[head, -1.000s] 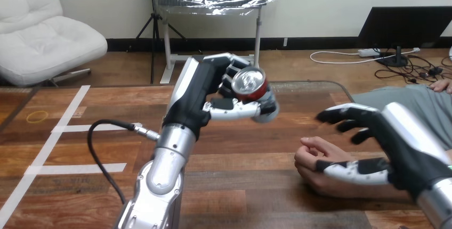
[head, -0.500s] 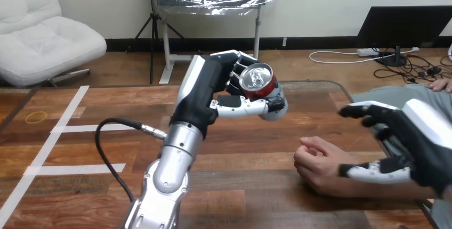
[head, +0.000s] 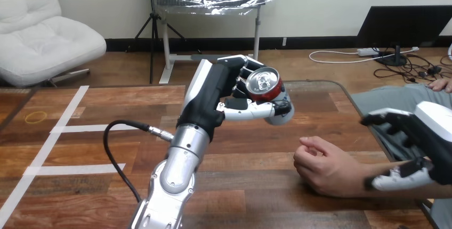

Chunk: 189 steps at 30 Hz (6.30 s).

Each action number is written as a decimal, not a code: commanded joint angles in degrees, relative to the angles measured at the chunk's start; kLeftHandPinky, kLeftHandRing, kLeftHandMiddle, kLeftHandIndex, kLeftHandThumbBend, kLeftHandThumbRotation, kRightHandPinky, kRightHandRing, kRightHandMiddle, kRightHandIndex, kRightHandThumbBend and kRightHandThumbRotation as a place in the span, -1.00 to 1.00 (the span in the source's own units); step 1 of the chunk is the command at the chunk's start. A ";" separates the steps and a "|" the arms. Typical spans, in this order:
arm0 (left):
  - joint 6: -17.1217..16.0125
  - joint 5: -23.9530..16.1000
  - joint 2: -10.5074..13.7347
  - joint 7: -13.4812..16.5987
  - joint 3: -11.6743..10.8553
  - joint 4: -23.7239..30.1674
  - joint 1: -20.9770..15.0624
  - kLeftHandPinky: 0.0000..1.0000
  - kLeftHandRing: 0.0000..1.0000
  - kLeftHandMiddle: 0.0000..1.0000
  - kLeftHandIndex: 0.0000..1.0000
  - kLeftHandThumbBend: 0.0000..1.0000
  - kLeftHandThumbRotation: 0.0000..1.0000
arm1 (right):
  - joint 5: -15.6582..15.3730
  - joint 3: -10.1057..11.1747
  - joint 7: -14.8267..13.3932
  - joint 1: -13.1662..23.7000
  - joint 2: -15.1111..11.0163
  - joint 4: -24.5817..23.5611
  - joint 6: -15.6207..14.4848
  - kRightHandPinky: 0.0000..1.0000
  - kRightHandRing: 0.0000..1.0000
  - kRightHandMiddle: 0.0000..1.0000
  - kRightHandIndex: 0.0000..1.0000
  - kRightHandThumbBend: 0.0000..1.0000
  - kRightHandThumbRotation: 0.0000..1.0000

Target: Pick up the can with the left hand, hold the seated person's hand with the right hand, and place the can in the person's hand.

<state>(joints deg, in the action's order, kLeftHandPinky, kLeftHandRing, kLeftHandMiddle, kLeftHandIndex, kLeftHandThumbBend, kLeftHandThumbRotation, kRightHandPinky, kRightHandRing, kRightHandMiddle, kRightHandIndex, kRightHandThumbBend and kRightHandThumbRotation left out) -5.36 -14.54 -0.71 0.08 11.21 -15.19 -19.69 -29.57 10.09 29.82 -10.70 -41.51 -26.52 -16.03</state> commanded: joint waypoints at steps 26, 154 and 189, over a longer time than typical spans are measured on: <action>-1.37 -0.12 -0.13 -0.02 0.82 1.74 -4.36 -0.28 -0.21 -0.12 -0.01 0.22 -1.00 | -7.18 -8.05 13.51 12.79 -14.24 11.54 0.47 0.72 0.84 0.83 0.75 0.61 -0.96; 0.86 0.95 1.20 -1.46 -0.08 2.87 -2.08 -0.27 -0.20 -0.12 -0.01 0.24 -1.00 | -17.33 -24.98 2.00 23.52 -8.06 37.05 19.76 -0.50 -0.37 -0.16 0.03 0.46 -1.00; 0.61 1.49 1.11 -1.54 -0.30 1.63 -2.21 -0.27 -0.19 -0.11 -0.01 0.25 -1.00 | -18.48 -25.35 -0.78 21.85 -8.18 37.87 19.35 -0.71 -0.54 -0.33 -0.25 0.42 -1.00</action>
<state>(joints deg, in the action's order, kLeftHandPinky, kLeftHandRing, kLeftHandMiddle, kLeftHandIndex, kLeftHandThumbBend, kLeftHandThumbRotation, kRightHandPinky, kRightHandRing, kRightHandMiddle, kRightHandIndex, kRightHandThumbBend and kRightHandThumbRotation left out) -3.40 -14.10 0.31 -1.55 12.18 -15.22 -19.08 -47.98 -14.14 29.22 11.55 -49.66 11.56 3.14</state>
